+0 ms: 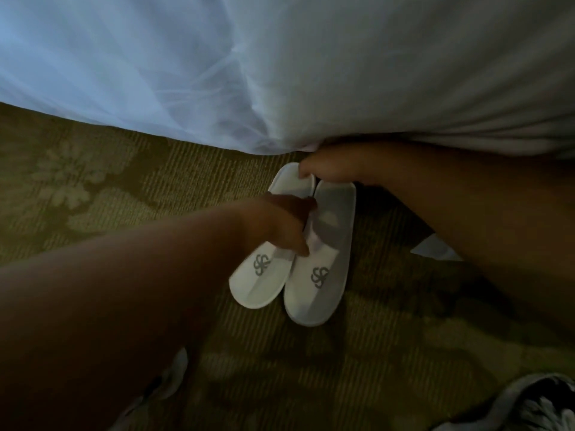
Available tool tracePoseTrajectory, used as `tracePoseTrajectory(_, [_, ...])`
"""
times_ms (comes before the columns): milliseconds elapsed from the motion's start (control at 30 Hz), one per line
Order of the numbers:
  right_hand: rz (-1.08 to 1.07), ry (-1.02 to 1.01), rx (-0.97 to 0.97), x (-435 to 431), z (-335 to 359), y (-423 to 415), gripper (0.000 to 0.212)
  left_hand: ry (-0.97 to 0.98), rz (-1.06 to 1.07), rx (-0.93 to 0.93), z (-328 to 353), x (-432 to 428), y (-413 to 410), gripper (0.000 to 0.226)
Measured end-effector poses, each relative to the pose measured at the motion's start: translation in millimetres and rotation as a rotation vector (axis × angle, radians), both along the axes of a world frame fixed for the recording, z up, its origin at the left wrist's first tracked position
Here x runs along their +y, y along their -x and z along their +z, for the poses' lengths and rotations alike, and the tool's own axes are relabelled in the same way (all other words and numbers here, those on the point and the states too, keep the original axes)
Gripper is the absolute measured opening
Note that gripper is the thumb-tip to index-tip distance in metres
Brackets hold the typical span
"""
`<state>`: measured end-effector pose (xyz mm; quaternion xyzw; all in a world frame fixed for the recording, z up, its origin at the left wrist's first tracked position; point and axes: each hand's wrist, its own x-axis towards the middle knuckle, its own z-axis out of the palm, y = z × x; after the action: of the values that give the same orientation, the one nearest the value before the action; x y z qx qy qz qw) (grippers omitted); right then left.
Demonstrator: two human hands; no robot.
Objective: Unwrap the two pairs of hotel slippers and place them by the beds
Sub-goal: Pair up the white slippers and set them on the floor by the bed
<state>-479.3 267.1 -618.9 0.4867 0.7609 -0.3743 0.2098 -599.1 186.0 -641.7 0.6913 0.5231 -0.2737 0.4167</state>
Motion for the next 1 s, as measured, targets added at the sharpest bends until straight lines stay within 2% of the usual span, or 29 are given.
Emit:
tracePoseTrajectory(100, [0.08, -0.072, 0.037, -18.9, 6.6, -11.9, 0.033, 0.101, -0.078, 0.039, 6.2, 13.0, 20.5, 0.094])
tracePoseTrajectory(167, [0.167, 0.151, -0.015, -44.5, 6.6, -20.0, 0.038, 0.169, -0.224, 0.158, 8.9, 12.8, 27.8, 0.099])
tracePoseTrajectory(233, [0.216, 0.362, -0.11, -65.0, -5.4, -20.6, 0.04, 0.14, -0.324, 0.228, 5.8, 7.0, 28.4, 0.109])
tracePoseTrajectory(267, [0.231, 0.403, -0.139, -73.9, -11.6, -21.2, 0.046, 0.103, -0.348, 0.233, 4.1, 3.3, 28.0, 0.109])
tracePoseTrajectory(333, [0.271, 0.373, -0.176, -80.9, -27.3, -21.6, 0.083, 0.021, -0.342, 0.212, 1.6, -2.3, 28.5, 0.101])
tracePoseTrajectory(400, [0.278, 0.322, -0.178, -82.7, -36.3, -22.7, 0.094, -0.063, -0.336, 0.17, -1.3, -6.0, 31.1, 0.086])
tracePoseTrajectory(533, [0.238, 0.38, -0.149, -67.0, -36.6, -26.4, 0.086, -0.166, -0.247, 0.097, -3.1, -5.2, 35.1, 0.068])
tracePoseTrajectory(567, [0.237, 0.391, -0.16, -62.6, -35.8, -29.1, 0.075, -0.162, -0.211, 0.097, -2.8, -2.5, 35.3, 0.067])
tracePoseTrajectory(633, [0.188, 0.374, -0.156, -54.7, -40.0, -35.4, 0.039, -0.151, -0.21, 0.112, -1.9, 2.9, 33.3, 0.067])
tracePoseTrajectory(700, [0.153, 0.387, -0.142, -50.4, -39.3, -36.7, 0.042, -0.133, -0.273, 0.13, 2.2, 5.9, 29.0, 0.071])
tracePoseTrajectory(733, [0.149, 0.379, -0.134, -50.9, -43.0, -37.8, 0.037, -0.119, -0.308, 0.132, 5.1, 6.9, 26.8, 0.076])
tracePoseTrajectory(833, [0.168, 0.359, -0.124, -52.2, -39.7, -36.1, 0.085, -0.077, -0.343, 0.122, 15.4, 8.5, 24.0, 0.086])
tracePoseTrajectory(1000, [0.145, 0.354, -0.088, -53.7, -35.5, -35.2, 0.091, -0.115, -0.356, 0.118, 19.1, 6.6, 24.2, 0.079])
